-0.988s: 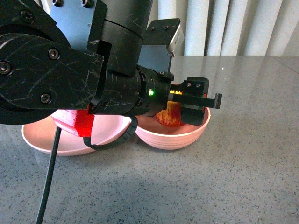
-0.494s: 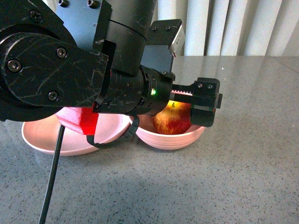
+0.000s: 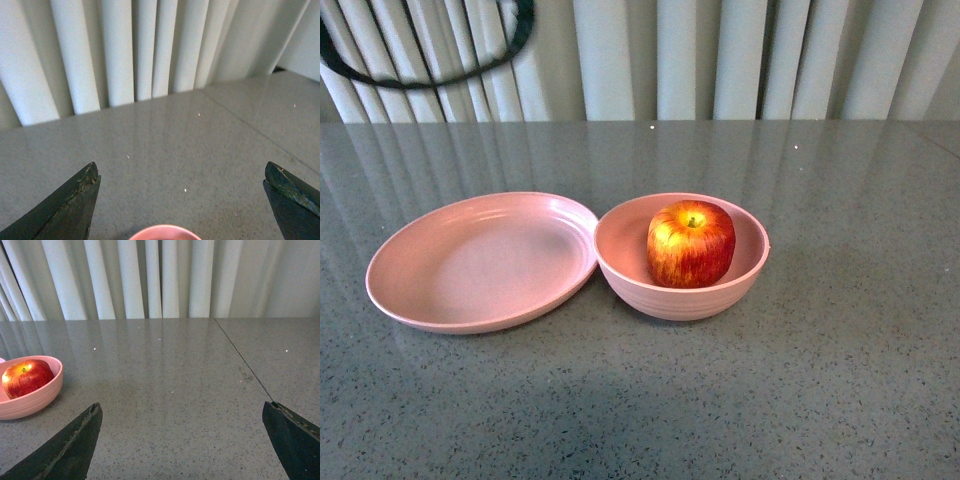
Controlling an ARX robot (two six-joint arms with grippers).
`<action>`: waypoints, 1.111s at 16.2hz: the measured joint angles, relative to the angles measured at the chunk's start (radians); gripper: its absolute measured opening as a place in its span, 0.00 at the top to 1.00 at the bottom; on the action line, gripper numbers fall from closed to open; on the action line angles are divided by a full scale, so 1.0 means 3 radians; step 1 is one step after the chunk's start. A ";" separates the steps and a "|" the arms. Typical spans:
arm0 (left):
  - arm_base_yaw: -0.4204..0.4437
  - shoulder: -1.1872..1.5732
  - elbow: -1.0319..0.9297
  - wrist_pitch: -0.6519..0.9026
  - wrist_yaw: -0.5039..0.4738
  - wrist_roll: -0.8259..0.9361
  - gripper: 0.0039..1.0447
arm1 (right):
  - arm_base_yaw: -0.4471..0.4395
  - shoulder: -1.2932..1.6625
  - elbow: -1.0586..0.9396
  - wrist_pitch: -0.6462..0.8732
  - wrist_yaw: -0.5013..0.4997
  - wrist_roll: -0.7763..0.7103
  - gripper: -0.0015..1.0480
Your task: Move apple from plate to bowl
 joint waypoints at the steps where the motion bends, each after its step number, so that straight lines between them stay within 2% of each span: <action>1: 0.0085 -0.0304 -0.0123 0.0023 -0.0010 -0.0001 0.06 | 0.0000 0.0000 0.0000 0.0001 0.0000 0.0000 0.06; 2: 0.0205 -0.0615 -0.0278 0.0025 -0.0125 -0.0001 0.06 | 0.0000 0.0000 0.0000 0.0000 0.0000 0.0001 0.06; 3: 0.0313 -0.0982 -0.0473 -0.0153 -0.0633 0.0074 0.14 | 0.0000 0.0000 0.0000 0.0001 0.0000 0.0000 0.06; 4: 0.0554 -0.1369 -0.0851 -0.0193 -0.0941 0.0139 0.26 | 0.0000 0.0000 0.0000 0.0000 0.0000 0.0001 0.06; 5: 0.0882 -0.1756 -0.1305 -0.0117 -0.0937 0.0172 0.40 | 0.0000 0.0000 0.0000 -0.0001 0.0000 0.0000 0.06; 6: 0.1012 -0.1972 -0.1579 -0.0001 -0.0882 0.0175 0.52 | 0.0000 0.0000 0.0000 0.0000 0.0000 0.0000 0.06; 9: 0.1203 -0.2340 -0.2227 0.0149 -0.0580 0.0178 0.90 | 0.0000 0.0000 0.0000 0.0000 0.0000 0.0000 0.06; 10: 0.1268 -0.2468 -0.2365 0.0191 -0.0525 0.0177 1.00 | 0.0000 0.0000 0.0000 0.0000 0.0000 0.0001 0.06; 14: 0.1478 -0.2906 -0.2772 0.0151 -0.0264 0.0181 0.99 | 0.0000 0.0000 0.0000 0.0000 0.0000 0.0000 0.06; 15: 0.1710 -0.3029 -0.2852 0.0113 -0.0078 0.0187 0.99 | 0.0000 0.0000 0.0000 0.0001 0.0000 0.0000 0.06; 18: 0.1726 -0.3351 -0.3023 -0.0041 -0.0042 0.0189 0.99 | 0.0000 0.0000 0.0000 0.0000 0.0000 0.0000 0.06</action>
